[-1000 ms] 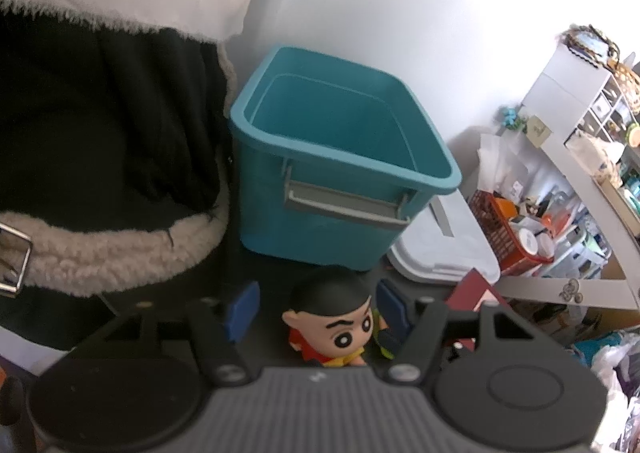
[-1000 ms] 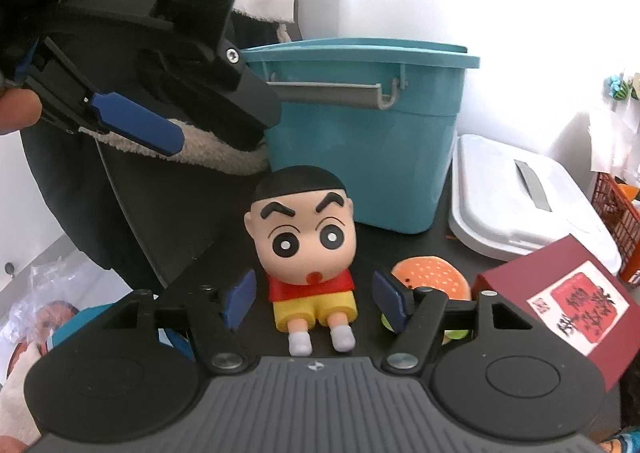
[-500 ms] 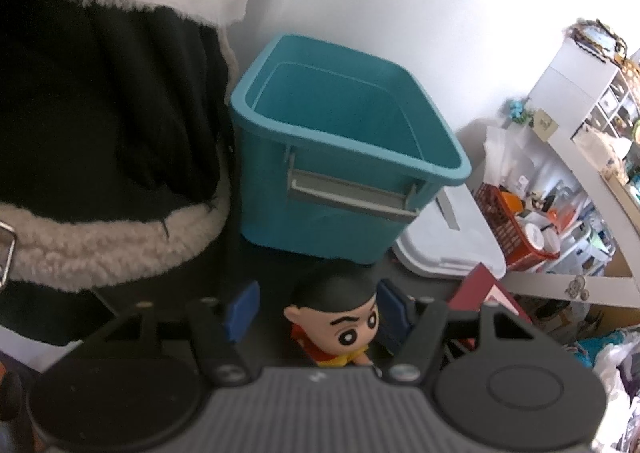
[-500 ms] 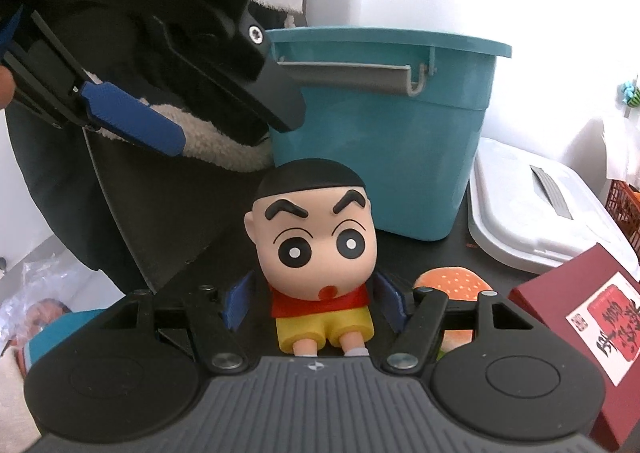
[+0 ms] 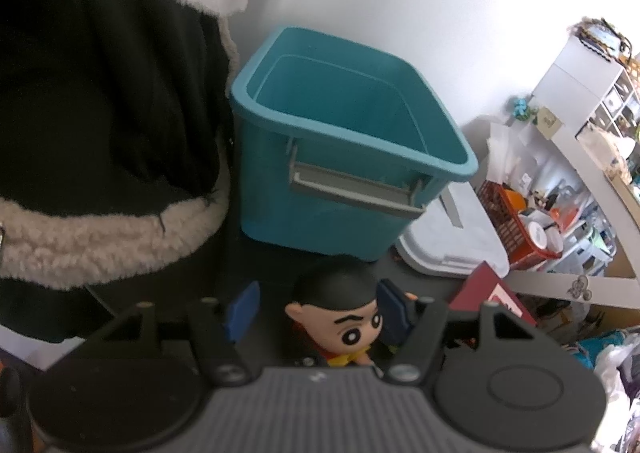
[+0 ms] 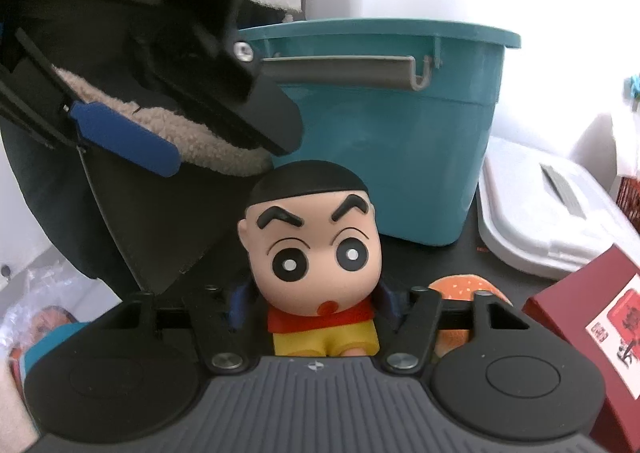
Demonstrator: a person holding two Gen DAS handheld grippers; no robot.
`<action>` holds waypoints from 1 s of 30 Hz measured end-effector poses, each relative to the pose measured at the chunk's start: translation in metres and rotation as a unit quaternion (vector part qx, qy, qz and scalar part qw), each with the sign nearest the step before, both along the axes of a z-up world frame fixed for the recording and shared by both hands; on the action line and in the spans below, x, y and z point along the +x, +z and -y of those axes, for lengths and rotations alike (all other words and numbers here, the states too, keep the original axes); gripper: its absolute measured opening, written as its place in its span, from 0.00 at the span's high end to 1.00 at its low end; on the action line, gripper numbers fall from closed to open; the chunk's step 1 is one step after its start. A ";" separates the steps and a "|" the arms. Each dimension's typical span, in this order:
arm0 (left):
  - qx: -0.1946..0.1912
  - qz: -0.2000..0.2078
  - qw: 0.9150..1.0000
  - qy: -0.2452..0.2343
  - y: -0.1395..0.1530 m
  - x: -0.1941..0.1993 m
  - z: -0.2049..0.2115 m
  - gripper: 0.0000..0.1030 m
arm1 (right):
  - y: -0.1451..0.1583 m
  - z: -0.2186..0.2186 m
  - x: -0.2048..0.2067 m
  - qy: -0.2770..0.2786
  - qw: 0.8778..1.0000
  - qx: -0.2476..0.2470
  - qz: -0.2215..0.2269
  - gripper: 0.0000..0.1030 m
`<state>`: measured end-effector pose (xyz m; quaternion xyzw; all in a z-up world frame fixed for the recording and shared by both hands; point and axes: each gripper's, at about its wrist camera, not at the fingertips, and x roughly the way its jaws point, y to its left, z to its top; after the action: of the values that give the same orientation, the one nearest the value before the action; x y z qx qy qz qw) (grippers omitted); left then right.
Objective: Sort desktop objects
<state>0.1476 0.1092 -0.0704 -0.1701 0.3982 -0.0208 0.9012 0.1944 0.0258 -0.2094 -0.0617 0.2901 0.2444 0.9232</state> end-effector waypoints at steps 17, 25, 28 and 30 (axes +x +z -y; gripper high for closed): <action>-0.007 0.022 0.999 -0.036 0.012 -0.001 0.008 0.34 | 0.033 0.024 -0.004 -0.023 0.997 0.069 -0.012 0.40; -0.019 0.040 0.997 -0.056 0.017 0.001 0.012 0.33 | 0.049 0.033 0.000 -0.009 0.996 0.085 -0.030 0.40; -0.026 0.046 0.997 -0.063 0.020 0.001 0.013 0.33 | 0.054 0.041 0.002 0.004 0.996 0.079 -0.035 0.40; -0.034 0.047 0.996 -0.075 0.021 0.000 0.014 0.32 | 0.070 0.055 0.004 0.013 0.996 0.075 -0.040 0.40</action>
<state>0.1475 0.0953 -0.0490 -0.1687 0.3661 -0.1097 0.9085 0.1982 -0.0295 -0.1392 0.0138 0.3069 0.2798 0.9096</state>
